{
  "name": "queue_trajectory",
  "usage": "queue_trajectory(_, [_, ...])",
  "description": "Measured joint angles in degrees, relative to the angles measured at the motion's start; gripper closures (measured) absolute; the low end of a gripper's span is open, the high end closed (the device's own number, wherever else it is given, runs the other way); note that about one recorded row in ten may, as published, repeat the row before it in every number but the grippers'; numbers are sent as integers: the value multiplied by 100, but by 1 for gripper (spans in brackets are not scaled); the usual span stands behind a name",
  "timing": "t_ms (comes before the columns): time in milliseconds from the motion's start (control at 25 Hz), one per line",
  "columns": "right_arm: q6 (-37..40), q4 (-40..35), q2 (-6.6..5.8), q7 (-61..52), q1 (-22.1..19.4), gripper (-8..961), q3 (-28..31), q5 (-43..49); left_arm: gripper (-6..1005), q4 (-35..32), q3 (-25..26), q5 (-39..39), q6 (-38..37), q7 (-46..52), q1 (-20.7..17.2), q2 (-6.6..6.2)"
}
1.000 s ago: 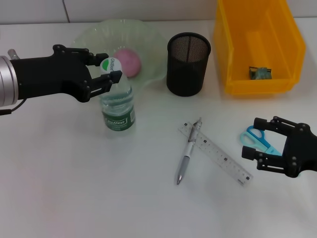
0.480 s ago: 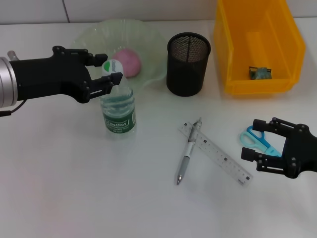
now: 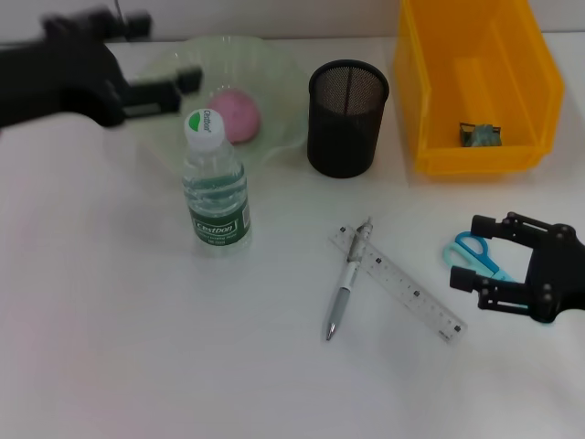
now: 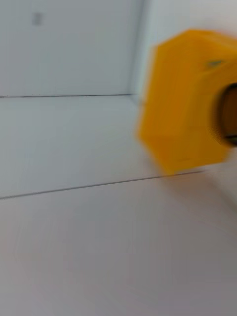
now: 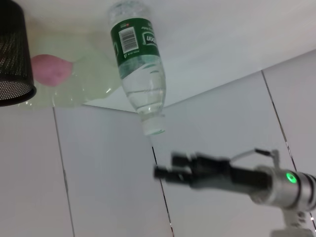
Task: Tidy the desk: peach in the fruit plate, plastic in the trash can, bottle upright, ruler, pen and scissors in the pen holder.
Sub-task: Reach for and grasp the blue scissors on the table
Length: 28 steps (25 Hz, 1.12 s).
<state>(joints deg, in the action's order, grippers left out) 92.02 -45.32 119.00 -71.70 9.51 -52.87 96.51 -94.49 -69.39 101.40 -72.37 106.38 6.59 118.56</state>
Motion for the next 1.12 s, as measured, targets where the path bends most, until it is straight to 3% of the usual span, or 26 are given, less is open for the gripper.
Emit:
queue_trajectory(120, [9,-345,-2,-543,-33,128,64,21,249,174,318,-1499,-290,-767,-274,-4])
queue_trajectory(240, [235,-1137,-78,-1609,-29,128,223,286,214,1053,332,-2607,-1039,-1858,-364,-7])
queue_trajectory(320, [360,-1468,-94,-1955,-6,128,290,419,191,1053,332,-2607,-1039,-1858,-364,-7])
queue_trajectory(360, [443,-1741,-104,-2202,9,128,341,526,180,2020,321,-2899,-1715,-2572,-260,-6])
queue_trajectory(440, [720,-2895,-123,-3309,133,128,472,1027,181,3125,299,-2907,-2340,-3327,-23,-7])
queue_trajectory(480, [720,-2895,-123,-3309,133,128,472,1027,181,3125,299,-2907,-2340,-3327,-23,-7])
queue_trajectory(560, [910,-3749,-155,-4162,309,128,497,1529,181,4379,236,-2494,-2700,-4231,274,-10])
queue_trajectory(640, [1413,-4789,-194,-5455,773,128,465,2602,181,4744,115,-2141,-2647,-4635,380,6])
queue_trajectory(680, [1413,-4789,-194,-5455,773,128,465,2602,181,4900,8,-1947,-2533,-4837,434,12])
queue_trajectory(760, [1782,-5187,-178,-6105,1213,128,450,3426,180,5011,-114,-1852,-2404,-4963,482,22])
queue_trajectory(840, [2200,-5290,-81,-6878,1948,127,436,4779,180,5182,-375,-1763,-2099,-5106,549,24])
queue_trajectory(920, [2319,-5225,-29,-7069,2169,127,421,5192,180,5182,-375,-1763,-2099,-5106,549,24])
queue_trajectory(960, [2381,-5117,7,-7198,2327,127,350,5468,180,5290,-903,-1726,-1418,-5163,632,17])
queue_trajectory(1000, [2410,-5013,32,-7312,2439,127,239,5685,180,5279,-1080,-1694,-1137,-5137,659,11])
queue_trajectory(1040, [2316,-4798,38,-7452,2481,127,-192,5818,181,5267,-1140,-1680,-1062,-5127,674,9])
queue_trajectory(1120, [2214,-4683,32,-7494,2461,127,-505,5829,181,5269,-1222,-1664,-991,-5116,731,3])
